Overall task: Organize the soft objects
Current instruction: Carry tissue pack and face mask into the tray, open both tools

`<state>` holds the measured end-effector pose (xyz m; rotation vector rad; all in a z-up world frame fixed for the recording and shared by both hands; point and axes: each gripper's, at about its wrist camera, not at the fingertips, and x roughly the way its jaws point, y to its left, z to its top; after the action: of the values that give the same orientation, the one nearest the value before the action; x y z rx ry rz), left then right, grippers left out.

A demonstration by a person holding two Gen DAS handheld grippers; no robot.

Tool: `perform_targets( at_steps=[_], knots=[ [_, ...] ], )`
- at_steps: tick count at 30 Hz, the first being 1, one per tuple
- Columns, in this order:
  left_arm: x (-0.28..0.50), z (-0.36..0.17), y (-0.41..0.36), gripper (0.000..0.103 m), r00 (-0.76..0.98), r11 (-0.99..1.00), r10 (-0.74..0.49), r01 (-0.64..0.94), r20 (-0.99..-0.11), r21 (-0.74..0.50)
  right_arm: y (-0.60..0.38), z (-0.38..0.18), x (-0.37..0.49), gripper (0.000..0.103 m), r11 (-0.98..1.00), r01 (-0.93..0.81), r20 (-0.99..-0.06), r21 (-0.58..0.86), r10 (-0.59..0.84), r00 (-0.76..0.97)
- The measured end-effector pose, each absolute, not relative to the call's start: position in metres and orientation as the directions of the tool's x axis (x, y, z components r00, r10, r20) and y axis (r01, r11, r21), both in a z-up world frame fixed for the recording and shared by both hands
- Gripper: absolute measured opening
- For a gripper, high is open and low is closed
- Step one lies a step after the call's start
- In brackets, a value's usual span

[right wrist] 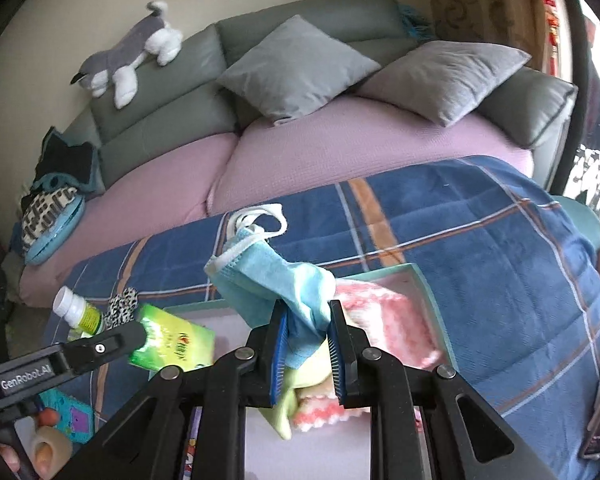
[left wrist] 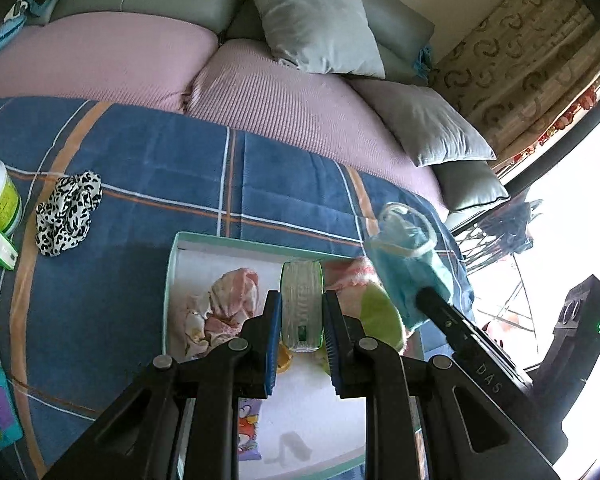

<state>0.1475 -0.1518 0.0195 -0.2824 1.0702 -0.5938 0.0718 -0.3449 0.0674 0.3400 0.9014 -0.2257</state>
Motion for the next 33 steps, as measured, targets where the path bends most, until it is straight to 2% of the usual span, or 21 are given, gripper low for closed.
perform_targets(
  at_steps=[10, 16, 22, 31, 33],
  knots=[
    [0.158, -0.017, -0.132, 0.021, 0.299, 0.817, -0.576, 0.226, -0.761, -0.530, -0.325, 0.017, 0.084, 0.020, 0.950, 0.285, -0.903, 0.127, -0.008, 0.429],
    [0.154, -0.020, -0.128, 0.022, 0.309, 0.847, -0.531, 0.218, -0.789, -0.485, -0.320, 0.010, 0.084, 0.022, 0.958, 0.277, -0.933, 0.073, -0.032, 0.358],
    [0.154, -0.037, -0.128, 0.021, 0.265, 0.879, -0.475, 0.187, -0.839, -0.438, -0.320, 0.011, 0.084, 0.023, 0.960, 0.275, -0.943, 0.049, -0.046, 0.329],
    [0.150, -0.040, -0.140, 0.021, 0.267, 0.898, -0.432, 0.217, -0.861, -0.383, -0.316, 0.012, 0.082, 0.023, 0.965, 0.261, -0.953, 0.008, -0.072, 0.296],
    [0.149, -0.037, -0.142, 0.021, 0.270, 0.898, -0.430, 0.229, -0.862, -0.376, -0.315, 0.015, 0.081, 0.027, 0.966, 0.259, -0.951, 0.001, -0.079, 0.298]
  ],
)
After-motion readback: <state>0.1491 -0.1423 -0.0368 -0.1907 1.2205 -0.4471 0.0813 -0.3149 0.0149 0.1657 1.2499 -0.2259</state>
